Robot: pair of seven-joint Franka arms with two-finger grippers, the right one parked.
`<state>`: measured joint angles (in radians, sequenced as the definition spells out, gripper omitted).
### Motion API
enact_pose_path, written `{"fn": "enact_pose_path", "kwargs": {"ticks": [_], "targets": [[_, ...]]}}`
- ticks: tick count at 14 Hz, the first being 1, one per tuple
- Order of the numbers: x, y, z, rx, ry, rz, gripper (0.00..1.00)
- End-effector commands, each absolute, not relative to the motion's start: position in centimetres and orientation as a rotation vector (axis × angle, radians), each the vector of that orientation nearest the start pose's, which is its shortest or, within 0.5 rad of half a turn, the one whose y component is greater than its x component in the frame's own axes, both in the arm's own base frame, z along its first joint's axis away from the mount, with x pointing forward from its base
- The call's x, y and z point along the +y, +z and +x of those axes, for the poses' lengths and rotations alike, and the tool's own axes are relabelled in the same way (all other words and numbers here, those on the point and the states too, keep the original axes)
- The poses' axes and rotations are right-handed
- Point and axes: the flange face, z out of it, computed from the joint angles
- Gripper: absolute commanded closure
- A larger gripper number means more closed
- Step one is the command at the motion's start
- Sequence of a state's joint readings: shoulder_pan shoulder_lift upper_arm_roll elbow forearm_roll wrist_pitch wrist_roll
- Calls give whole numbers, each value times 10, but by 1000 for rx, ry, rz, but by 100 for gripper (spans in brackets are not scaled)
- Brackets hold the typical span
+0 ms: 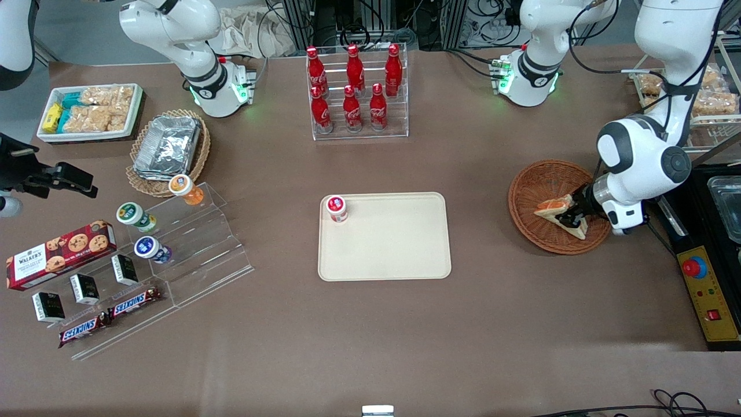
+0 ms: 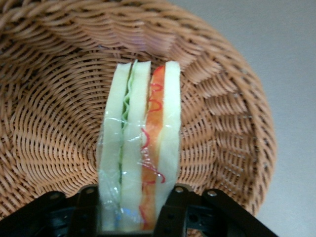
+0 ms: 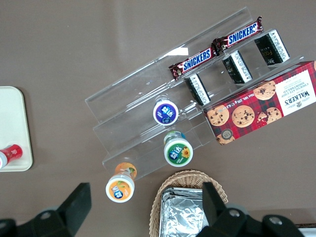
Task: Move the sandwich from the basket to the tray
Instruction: 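Lower the open left gripper around the wrapped sandwich and close it, then lift the sandwich out of the basket with the left gripper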
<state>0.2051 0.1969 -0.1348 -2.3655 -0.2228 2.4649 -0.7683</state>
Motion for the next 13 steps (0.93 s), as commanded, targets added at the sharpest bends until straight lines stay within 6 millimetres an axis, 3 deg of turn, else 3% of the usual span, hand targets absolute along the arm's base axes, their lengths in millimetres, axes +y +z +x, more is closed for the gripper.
{"fn": "enact_pose_path", "kwargs": {"ticks": [1,7,8,10,13], "targets": [[28,280,502,-1585,191,-2816,59],[23,391,550,-1462,287,-2852,57],[11,407,555,-1416,291,-2878,57],[-37,428,566,-1268,260,-2953,57],[-106,429,568,-1082,271,-3041,57]]}}
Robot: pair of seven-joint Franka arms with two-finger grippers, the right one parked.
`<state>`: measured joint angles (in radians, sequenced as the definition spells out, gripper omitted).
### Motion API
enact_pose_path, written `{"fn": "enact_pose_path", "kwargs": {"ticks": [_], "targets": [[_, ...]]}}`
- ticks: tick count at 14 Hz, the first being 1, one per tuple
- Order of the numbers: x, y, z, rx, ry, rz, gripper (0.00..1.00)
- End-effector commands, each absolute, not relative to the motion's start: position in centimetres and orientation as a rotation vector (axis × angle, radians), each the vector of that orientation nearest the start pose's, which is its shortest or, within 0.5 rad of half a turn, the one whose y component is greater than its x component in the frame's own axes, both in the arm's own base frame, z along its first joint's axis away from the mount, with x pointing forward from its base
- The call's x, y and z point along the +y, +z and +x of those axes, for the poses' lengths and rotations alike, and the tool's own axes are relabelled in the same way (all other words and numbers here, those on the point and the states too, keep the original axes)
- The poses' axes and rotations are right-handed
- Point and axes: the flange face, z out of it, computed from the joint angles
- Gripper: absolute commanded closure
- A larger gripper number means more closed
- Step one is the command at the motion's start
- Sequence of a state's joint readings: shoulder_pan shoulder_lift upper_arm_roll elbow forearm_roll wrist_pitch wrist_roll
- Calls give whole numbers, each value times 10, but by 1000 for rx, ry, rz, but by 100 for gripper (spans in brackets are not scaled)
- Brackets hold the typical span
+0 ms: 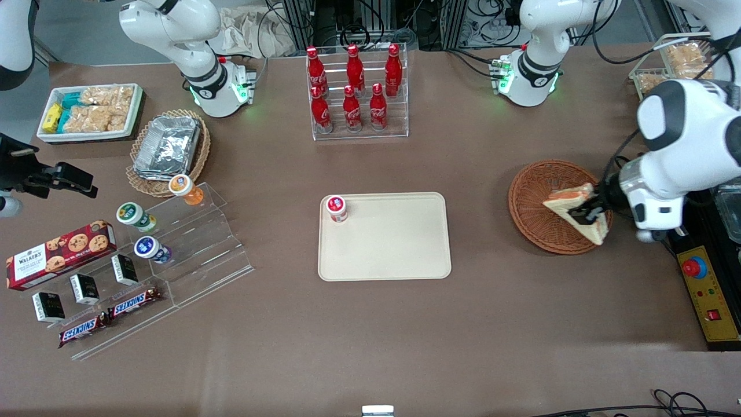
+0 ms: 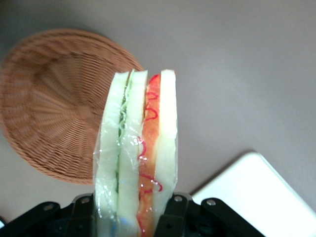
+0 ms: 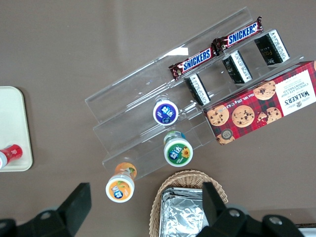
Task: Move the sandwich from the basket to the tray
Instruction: 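Lift the sandwich out of the basket with the left gripper, then carry the sandwich over the beige tray and lower it down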
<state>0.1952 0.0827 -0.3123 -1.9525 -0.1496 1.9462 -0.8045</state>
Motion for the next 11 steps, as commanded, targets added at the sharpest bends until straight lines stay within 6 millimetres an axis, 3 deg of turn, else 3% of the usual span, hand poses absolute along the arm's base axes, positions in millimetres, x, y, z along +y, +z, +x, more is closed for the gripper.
{"fn": "enact_pose_path", "kwargs": {"ticks": [1,5,9,11], "targets": [[-128,429,565,-1025,274,-3067,57],[-217,405,563,-763,333,-3150,57],[-282,359,562,-556,291,-3194,58],[-301,333,560,-484,273,-3203,58]]}}
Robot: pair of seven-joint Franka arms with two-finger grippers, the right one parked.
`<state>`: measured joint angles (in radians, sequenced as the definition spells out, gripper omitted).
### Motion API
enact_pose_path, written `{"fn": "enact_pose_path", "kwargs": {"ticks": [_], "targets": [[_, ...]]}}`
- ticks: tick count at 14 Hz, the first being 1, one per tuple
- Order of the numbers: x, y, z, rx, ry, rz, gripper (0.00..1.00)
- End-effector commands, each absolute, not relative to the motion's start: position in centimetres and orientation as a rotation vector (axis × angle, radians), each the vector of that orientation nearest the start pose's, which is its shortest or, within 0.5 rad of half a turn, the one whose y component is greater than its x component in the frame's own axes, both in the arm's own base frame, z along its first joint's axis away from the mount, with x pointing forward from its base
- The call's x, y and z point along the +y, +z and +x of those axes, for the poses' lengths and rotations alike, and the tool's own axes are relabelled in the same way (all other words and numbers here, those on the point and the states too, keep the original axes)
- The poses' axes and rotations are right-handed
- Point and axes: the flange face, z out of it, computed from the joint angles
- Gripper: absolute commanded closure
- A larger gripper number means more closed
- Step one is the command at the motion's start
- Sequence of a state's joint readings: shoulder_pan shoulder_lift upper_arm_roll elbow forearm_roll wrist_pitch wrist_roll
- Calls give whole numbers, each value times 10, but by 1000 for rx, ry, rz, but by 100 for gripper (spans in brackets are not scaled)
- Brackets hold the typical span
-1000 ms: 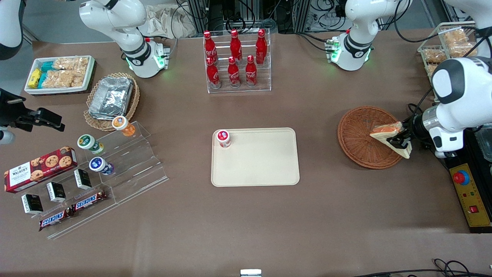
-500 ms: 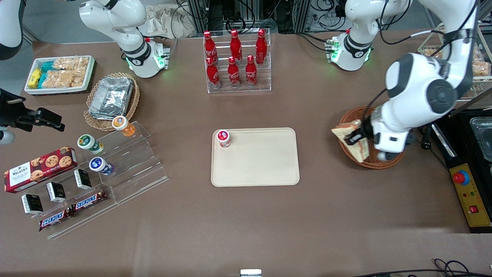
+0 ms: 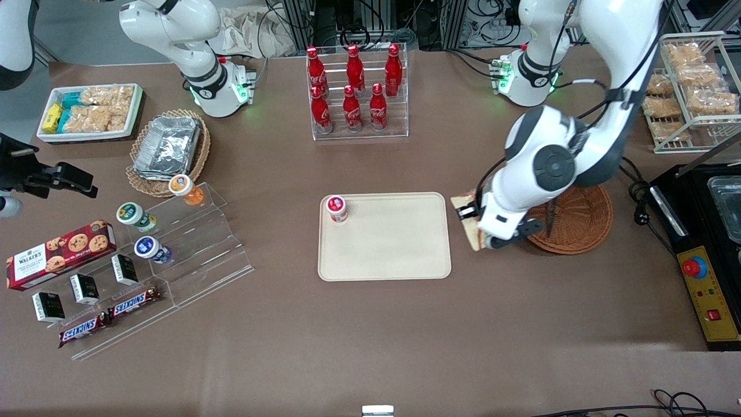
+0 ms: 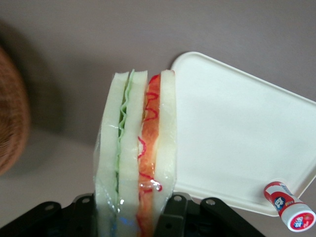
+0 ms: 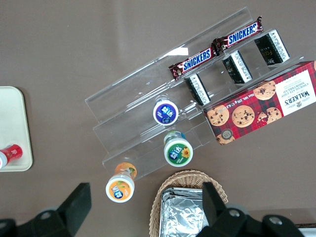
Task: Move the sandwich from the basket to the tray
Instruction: 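Carry the sandwich over the beige tray and lower it down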
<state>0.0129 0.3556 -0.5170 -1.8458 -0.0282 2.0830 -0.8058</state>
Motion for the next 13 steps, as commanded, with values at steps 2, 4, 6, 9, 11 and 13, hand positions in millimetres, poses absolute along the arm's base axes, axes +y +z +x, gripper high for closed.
{"fn": "enact_pose_path", "kwargs": {"ticks": [2,4,6,9,11,13], "targets": [[-317,308,556,-399,249,-3201,58],[-334,282,551,-321,232,-3205,58],[-345,260,546,-241,210,-3196,57],[-351,236,543,-168,188,-3187,56],[-355,227,543,-139,187,-3180,56],[-356,225,545,-138,185,-3183,56]]}}
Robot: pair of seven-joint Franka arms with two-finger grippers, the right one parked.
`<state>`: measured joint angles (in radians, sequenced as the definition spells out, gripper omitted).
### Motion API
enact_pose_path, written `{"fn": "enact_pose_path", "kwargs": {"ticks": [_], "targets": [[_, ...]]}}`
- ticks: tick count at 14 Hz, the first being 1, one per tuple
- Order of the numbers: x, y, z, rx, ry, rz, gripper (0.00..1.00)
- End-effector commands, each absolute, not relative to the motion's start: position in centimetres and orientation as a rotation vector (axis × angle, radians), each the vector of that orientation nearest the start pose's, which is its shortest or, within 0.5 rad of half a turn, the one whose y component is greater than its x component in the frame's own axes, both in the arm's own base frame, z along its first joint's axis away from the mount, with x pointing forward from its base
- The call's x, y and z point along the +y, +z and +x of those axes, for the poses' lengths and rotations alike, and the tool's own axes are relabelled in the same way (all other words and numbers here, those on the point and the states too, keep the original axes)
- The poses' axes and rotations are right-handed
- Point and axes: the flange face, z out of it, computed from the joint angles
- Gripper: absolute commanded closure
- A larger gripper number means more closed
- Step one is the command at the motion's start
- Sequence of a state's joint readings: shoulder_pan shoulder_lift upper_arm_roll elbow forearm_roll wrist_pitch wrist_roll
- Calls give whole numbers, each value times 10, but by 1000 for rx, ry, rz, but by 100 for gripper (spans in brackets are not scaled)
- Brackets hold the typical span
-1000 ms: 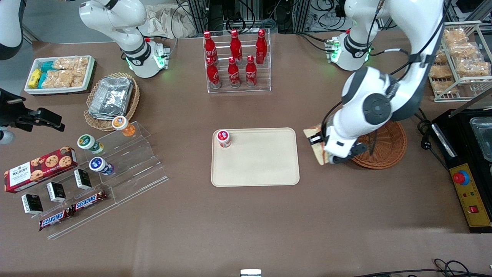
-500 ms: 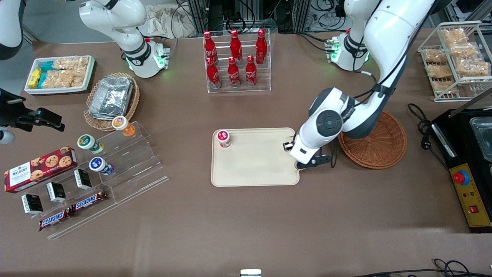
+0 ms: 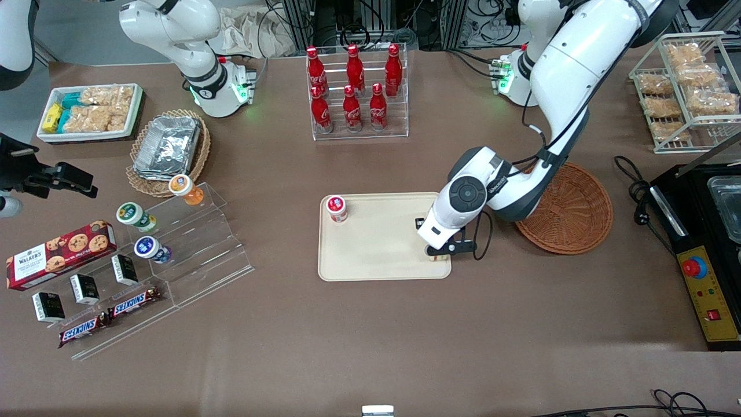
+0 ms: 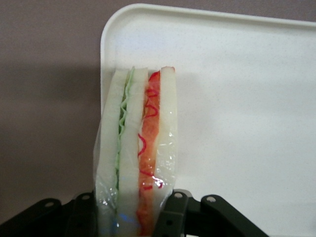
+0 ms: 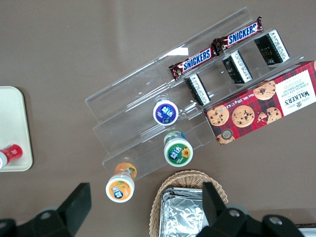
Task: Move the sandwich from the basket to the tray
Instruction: 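Carry the sandwich over the beige tray and lower it down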
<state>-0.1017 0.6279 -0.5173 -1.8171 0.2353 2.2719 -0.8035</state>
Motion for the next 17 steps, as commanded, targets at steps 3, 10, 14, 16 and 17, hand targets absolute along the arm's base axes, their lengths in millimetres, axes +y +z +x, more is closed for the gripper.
{"fn": "enact_pose_path", "kwargs": {"ticks": [3,10,14,16,17], "targets": [[-357,219,544,-138,201,-3182,40],[-357,244,557,-180,176,-3177,0],[-355,325,580,-211,213,-3101,0],[-344,358,586,-217,199,-3080,0],[-338,377,587,-235,161,-3082,0]]}}
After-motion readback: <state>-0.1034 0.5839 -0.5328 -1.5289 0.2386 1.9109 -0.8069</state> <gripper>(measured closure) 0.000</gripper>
